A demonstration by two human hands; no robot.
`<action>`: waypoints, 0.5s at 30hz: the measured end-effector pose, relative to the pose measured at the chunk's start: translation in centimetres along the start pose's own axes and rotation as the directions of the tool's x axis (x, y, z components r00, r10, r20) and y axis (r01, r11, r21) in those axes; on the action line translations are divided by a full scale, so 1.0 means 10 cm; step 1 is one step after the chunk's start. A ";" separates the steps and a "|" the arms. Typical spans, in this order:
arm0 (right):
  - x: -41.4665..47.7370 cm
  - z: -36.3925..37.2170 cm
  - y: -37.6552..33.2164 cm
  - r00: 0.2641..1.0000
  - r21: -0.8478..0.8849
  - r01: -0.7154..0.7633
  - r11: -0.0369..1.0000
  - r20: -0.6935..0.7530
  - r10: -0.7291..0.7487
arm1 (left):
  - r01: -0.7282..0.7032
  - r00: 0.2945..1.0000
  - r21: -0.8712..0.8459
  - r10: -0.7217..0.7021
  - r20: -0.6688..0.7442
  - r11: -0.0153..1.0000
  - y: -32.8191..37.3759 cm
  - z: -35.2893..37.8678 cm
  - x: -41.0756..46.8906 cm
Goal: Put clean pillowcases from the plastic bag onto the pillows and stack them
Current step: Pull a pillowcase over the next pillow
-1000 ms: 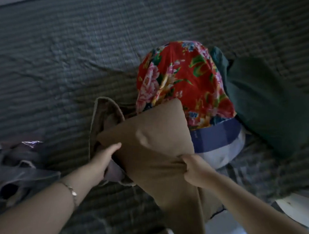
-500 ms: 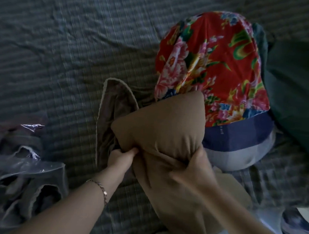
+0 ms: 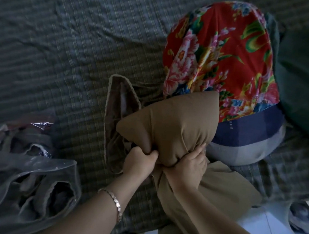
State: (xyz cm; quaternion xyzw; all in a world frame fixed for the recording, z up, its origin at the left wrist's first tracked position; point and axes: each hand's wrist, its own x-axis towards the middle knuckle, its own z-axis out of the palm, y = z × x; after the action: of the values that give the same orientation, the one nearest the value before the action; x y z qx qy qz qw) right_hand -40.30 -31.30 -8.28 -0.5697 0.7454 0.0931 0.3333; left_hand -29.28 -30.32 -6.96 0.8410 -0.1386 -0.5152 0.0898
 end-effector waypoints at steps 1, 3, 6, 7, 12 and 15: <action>0.02 -0.01 0.03 0.999 0.044 -0.003 0.999 -0.039 0.004 | -0.019 0.999 0.000 0.019 0.028 1.000 0.00 0.00 -0.02; 0.10 -0.05 0.08 0.996 0.108 -0.020 0.994 -0.086 0.030 | -0.077 0.991 0.002 0.076 0.111 0.997 0.01 -0.04 -0.06; 0.15 -0.16 0.13 0.998 0.110 -0.040 0.993 -0.041 0.045 | -0.165 0.967 0.003 0.162 0.196 0.986 -0.08 -0.18 -0.11; 0.15 -0.21 0.15 0.999 0.103 -0.028 0.994 -0.034 0.032 | -0.181 0.972 0.021 0.175 0.157 0.983 -0.11 -0.28 -0.11; 0.16 -0.61 0.30 1.000 0.136 0.007 0.991 -0.020 -0.004 | -0.158 0.977 0.262 0.190 -0.101 0.952 -0.14 -0.98 -0.01; 0.02 -0.89 0.38 0.998 0.143 0.061 0.988 -0.015 -0.059 | -0.256 0.914 0.529 0.381 -0.141 0.809 0.04 -1.39 -0.05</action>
State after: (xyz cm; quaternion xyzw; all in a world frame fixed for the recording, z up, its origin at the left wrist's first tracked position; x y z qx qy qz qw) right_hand -47.30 -34.86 -2.55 -0.5669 0.7345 0.0260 0.3721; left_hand -17.20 -30.45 -0.10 0.8555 -0.3952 -0.3333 -0.0295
